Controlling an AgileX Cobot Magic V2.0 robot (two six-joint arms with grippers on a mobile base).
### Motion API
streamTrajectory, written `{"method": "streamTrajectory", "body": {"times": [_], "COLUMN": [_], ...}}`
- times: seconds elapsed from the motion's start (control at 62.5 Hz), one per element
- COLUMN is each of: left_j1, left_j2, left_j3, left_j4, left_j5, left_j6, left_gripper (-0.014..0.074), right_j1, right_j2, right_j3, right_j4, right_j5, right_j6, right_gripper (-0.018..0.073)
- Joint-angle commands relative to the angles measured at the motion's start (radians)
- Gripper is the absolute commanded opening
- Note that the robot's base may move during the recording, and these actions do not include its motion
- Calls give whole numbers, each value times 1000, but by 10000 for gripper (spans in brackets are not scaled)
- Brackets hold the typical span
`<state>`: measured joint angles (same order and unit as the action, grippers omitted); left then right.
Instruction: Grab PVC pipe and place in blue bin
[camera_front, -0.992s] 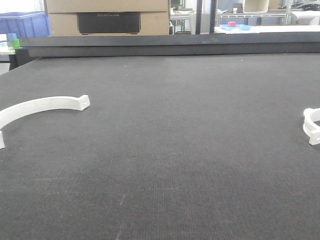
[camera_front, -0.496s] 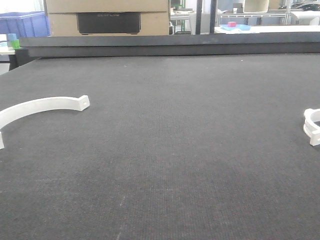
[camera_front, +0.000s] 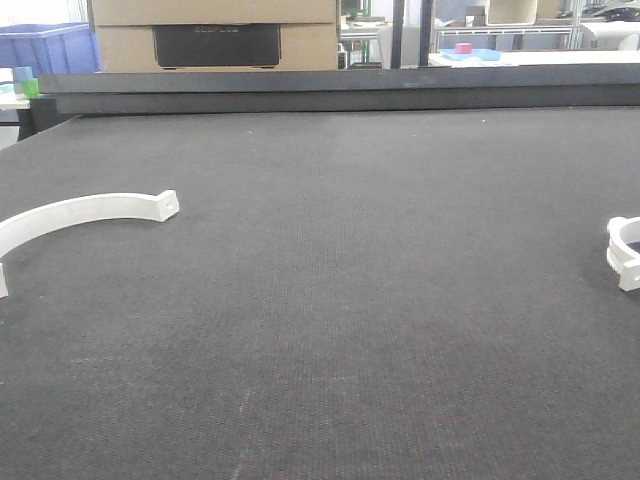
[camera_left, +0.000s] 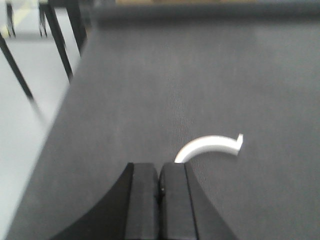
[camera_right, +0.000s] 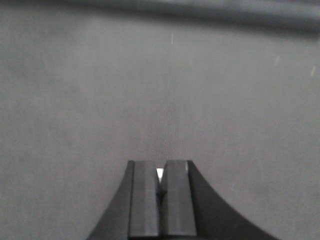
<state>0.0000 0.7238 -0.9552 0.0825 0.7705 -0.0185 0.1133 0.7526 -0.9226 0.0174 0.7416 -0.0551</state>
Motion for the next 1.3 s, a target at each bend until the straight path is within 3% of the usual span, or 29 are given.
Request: {"method": "streamTrajectory", "body": {"times": [0.0, 0.336, 0.512, 0.8, 1.104, 1.281], "left_j1": [1, 1, 1, 1, 1, 1], "left_j2": [63, 320, 401, 448, 449, 449], "left_j3": [-8, -8, -8, -8, -8, -8], "left_j4": [-18, -29, -28, -107, -138, -142], "left_j5": [30, 17, -11, -3, 18, -9], "left_j6": [0, 0, 0, 0, -12, -12], "left_gripper": [-111, -111, -111, -111, -111, -111], "right_j1": [-3, -3, -3, -3, -3, -3], "right_j2": [81, 295, 342, 415, 579, 687], "right_j3": [-11, -11, -11, -11, -42, -131], "right_j4": [-6, -6, -4, 8, 19, 4], "right_j5": [33, 62, -1, -87, -54, 70], "right_j6": [0, 0, 0, 5, 228, 328], "right_gripper": [-169, -169, -169, -169, -151, -151]}}
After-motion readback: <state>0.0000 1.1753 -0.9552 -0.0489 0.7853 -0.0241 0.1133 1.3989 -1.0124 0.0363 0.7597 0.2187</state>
